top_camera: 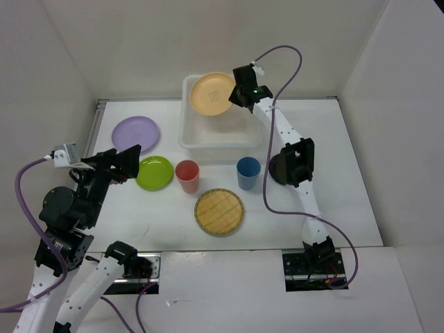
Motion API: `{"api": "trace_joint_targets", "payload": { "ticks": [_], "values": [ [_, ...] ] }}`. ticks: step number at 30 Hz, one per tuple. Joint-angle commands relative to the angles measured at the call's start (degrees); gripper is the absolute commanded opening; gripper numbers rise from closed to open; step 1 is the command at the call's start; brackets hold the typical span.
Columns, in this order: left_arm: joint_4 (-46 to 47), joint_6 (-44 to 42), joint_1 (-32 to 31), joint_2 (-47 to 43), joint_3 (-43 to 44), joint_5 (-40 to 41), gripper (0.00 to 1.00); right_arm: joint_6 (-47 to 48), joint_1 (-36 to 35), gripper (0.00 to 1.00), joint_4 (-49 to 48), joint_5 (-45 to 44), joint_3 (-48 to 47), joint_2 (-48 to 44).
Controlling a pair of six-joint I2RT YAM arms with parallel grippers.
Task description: Place the mixed dishes into the plastic bin
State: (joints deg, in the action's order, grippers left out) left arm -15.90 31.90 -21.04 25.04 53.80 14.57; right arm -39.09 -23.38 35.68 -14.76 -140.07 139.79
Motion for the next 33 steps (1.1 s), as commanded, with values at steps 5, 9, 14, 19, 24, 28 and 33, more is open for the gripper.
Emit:
{"api": "trace_joint_targets", "payload": {
  "ticks": [5, 9, 14, 19, 24, 28, 33],
  "values": [
    [1.3, -0.2, 0.3, 0.4, 1.5, -0.9, 1.0, 1.1, -0.4, 0.0, 14.9, -2.6, -30.8, 14.7],
    [1.3, -0.2, 0.3, 0.4, 1.0, -0.9, 1.0, 1.7, -0.4, 0.0, 19.2, -2.6, -35.9, 18.5],
    [1.3, -0.2, 0.3, 0.4, 0.4, -1.4, 1.0, 1.7, 0.2, 0.0, 20.0, -3.2, -39.8, 22.1],
    [1.3, -0.2, 0.3, 0.4, 0.4, -1.4, 1.0, 2.4, 0.2, 0.0, 20.0, -2.6, -39.8, 23.9],
    [1.3, -0.2, 0.3, 0.9, -0.1, -1.4, 1.0, 2.4, 0.7, 0.08, 20.0, -2.6, -39.8, 25.0],
    [1.3, -0.2, 0.3, 1.5, -0.1, -0.6, 1.0, 2.9, 0.7, 0.26, 20.0, -2.6, -39.8, 25.5],
    [-1.0, -3.9, 0.3, 6.2, 5.7, 9.6, 1.0, 2.9, 1.2, 0.52, 20.6, -1.9, -39.8, 24.3]
  ]
}}
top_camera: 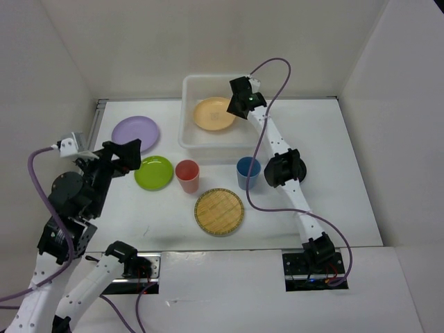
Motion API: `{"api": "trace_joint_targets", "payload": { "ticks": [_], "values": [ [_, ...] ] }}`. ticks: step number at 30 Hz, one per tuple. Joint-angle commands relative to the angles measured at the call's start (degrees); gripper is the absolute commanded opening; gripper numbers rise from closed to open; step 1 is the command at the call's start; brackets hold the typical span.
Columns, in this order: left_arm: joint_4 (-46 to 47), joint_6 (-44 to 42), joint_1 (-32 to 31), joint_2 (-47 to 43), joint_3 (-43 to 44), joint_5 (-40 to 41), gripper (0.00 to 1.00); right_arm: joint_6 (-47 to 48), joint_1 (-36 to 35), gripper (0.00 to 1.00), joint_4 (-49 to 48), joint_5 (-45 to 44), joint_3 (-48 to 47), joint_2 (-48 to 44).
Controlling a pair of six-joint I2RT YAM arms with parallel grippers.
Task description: Place the mixed dishes into the plastic bin
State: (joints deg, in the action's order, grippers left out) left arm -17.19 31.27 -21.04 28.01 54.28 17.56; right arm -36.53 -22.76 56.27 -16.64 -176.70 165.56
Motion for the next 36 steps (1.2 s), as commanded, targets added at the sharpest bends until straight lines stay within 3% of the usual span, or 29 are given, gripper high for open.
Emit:
{"api": "trace_joint_targets", "payload": {
  "ticks": [1, 5, 7, 8, 9, 13, 17, 22, 23, 24, 26, 36],
  "values": [
    [-0.6, -4.7, 0.3, 8.2, 7.7, 7.9, 1.0, 1.0, 0.6, 0.54, 0.0, -0.1, -3.1, -1.5],
    [-7.7, -9.6, 0.3, 24.0, 20.5, 11.1, 1.0, 1.6, 0.6, 0.67, 0.6, -0.8, -3.1, -4.7],
    [-7.8, -9.6, 1.8, 31.7, 23.1, 7.6, 1.0, 2.9, 0.1, 0.71, 1.8, -3.6, -3.1, -8.2],
    [-7.8, -9.6, 5.0, 34.3, 24.7, 4.2, 1.0, 2.9, -0.8, 0.72, 1.8, -4.7, -3.1, -9.7],
    [-7.8, -8.3, 7.3, 38.9, 25.3, -4.1, 1.0, 3.7, -0.8, 0.72, 1.8, -6.3, -3.1, -13.2],
    [-3.1, -3.4, 20.6, 47.2, 23.5, -19.8, 0.98, 4.5, -1.4, 0.74, 3.9, -7.4, -3.1, -24.9],
    [0.2, 0.9, 35.2, 53.3, 20.3, -28.1, 0.84, 5.9, -1.9, 0.74, 9.1, -6.5, -3.1, -35.4],
    [2.0, 3.7, 44.8, 62.6, 16.3, -38.4, 0.24, 6.4, -5.7, 0.75, 18.3, -9.8, -3.1, -41.4],
    [2.0, 4.3, 46.3, 63.9, 15.6, -38.4, 0.24, 8.2, -6.8, 0.75, 18.3, -10.7, -3.1, -42.0],
    [2.0, 4.3, 47.0, 63.9, 14.7, -38.4, 0.3, 8.8, -8.2, 0.75, 18.3, -11.7, -3.1, -42.0],
    [2.5, 4.3, 48.1, 65.1, 13.5, -37.3, 0.57, 8.8, -11.8, 0.75, 18.3, -13.8, -3.1, -44.1],
    [5.0, 6.0, 49.3, 74.0, 16.1, -34.9, 0.65, 9.5, -16.2, 0.75, 18.3, -12.9, -3.1, -52.5]
  ]
}}
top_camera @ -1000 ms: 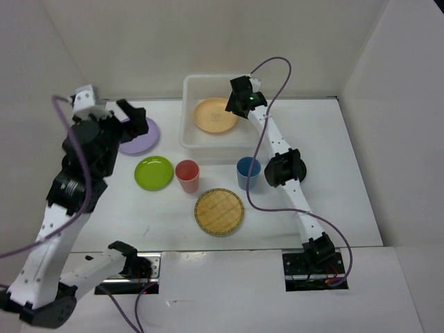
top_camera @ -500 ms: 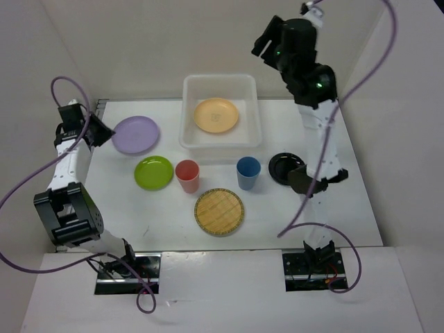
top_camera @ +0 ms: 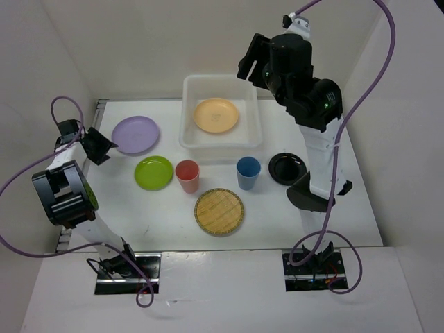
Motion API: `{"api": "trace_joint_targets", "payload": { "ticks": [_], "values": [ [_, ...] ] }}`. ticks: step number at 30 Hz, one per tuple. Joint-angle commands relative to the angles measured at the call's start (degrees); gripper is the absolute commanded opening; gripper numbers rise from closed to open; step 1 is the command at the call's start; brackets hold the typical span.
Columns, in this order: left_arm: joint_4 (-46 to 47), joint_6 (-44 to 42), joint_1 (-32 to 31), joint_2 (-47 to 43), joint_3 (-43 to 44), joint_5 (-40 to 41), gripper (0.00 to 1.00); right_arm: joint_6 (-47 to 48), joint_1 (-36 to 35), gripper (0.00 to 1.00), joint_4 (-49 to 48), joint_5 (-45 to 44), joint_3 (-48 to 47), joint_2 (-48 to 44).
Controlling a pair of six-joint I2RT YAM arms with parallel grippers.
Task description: Place the mixed dishes into the plastic bin
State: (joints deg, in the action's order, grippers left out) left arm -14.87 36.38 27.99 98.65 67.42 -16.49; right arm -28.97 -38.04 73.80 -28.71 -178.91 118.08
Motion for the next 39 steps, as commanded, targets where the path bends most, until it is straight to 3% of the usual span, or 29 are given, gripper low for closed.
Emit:
{"api": "trace_joint_targets", "payload": {
  "ticks": [1, 10, 25, 30, 34, 36, 39],
  "values": [
    [2.7, 0.9, 0.3, 4.4, 4.1, -0.8, 0.65, 1.9, -0.9, 0.75, 0.8, 0.6, -0.1, -5.9],
    [3.2, 1.9, -0.8, 10.9, 7.4, 0.3, 0.66, 1.1, -0.9, 0.76, 0.8, 5.6, 7.1, -16.8],
    [5.2, 3.7, -1.9, 15.6, 10.2, 2.0, 0.64, -4.3, -0.9, 0.76, -1.7, 1.0, 63.5, -40.0],
    [3.9, 3.7, -3.6, 18.2, 12.7, 4.1, 0.5, -6.8, -0.9, 0.76, -5.9, 3.6, 77.7, -45.5],
    [4.5, 3.7, -3.6, 18.2, 12.1, 4.7, 0.41, -7.3, -0.9, 0.76, -8.2, 5.1, 83.0, -47.9],
    [4.5, 3.7, -3.6, 18.2, 12.1, 5.4, 0.23, -7.9, -0.9, 0.76, -8.8, 5.1, 84.2, -47.9],
    [4.5, 3.7, -3.6, 18.2, 12.1, 5.9, 0.08, -7.2, 0.2, 0.76, -9.8, 5.7, 85.6, -47.9]
  ]
}}
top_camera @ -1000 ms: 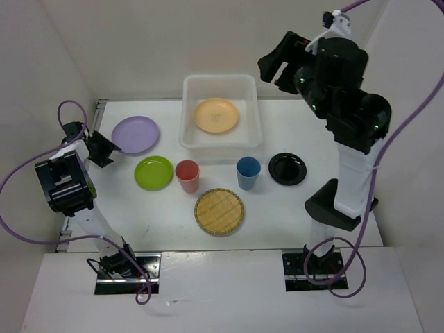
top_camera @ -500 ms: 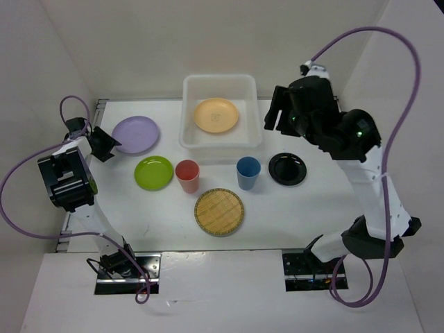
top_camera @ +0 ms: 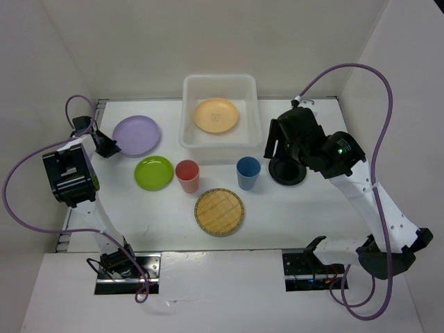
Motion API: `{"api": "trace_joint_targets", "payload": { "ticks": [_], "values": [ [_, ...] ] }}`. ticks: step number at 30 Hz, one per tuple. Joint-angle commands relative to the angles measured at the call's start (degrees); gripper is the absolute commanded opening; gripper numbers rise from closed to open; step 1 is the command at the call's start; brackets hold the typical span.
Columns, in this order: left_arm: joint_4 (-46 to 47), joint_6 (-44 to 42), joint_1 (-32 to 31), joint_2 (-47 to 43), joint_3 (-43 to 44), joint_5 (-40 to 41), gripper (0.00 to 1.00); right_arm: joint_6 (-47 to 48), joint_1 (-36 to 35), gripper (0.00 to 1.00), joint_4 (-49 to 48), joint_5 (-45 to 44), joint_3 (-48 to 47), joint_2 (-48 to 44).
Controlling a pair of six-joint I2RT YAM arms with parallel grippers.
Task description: Place the mixed dishes into the plastic bin
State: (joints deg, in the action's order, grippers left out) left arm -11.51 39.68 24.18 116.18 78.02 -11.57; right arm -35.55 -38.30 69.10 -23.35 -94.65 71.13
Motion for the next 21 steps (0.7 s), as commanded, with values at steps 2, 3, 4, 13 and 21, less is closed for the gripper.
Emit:
{"api": "trace_joint_targets", "payload": {
  "ticks": [2, 3, 4, 13, 21],
  "values": [
    [1.1, -0.2, 0.2, 0.7, 1.5, 1.0, 0.05, 0.0, 2.4, 0.76, -5.8, 1.6, 1.8, -1.4],
    [1.1, -0.2, 0.2, 0.7, 1.5, 1.0, 0.03, 0.7, 3.0, 0.76, -6.7, 2.3, 3.1, -2.1],
    [0.4, -0.2, 0.2, 0.7, 2.0, 1.0, 0.0, 0.7, 3.7, 0.76, -6.7, 2.3, 3.9, -2.1],
    [-5.0, -0.7, 0.2, -13.3, 2.1, 9.6, 0.0, 3.4, 9.1, 0.76, -11.2, 6.4, 13.6, -5.6],
    [-9.4, -1.4, -2.1, -23.4, 13.7, 3.6, 0.0, 3.4, 9.7, 0.76, -14.2, 8.0, 17.6, -5.6]
  ]
}}
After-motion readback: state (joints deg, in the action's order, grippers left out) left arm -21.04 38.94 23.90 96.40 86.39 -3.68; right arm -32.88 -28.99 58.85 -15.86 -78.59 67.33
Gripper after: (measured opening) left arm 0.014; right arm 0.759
